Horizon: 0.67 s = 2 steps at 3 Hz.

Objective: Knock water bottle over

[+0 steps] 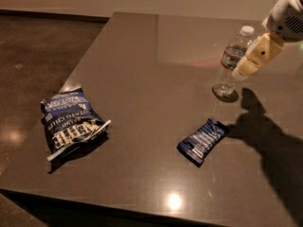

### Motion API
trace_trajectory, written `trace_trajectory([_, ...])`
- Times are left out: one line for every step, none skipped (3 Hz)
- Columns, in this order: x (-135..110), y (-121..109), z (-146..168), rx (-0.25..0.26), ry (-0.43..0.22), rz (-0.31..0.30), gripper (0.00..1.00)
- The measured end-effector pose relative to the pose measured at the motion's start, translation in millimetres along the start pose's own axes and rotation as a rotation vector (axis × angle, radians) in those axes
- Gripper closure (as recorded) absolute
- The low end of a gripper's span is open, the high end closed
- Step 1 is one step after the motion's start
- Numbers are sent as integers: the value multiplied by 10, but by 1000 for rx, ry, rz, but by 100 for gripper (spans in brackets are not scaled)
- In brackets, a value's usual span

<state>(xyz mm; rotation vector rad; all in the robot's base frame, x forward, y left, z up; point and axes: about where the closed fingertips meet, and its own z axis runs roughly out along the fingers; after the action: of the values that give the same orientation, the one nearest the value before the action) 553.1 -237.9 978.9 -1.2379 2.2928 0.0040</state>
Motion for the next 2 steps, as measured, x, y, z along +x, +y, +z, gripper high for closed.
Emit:
trace_trajectory([-76,-49,144,-12,-28,15,0])
trace_trajectory([-151,-85,262,-21,-70,25,0])
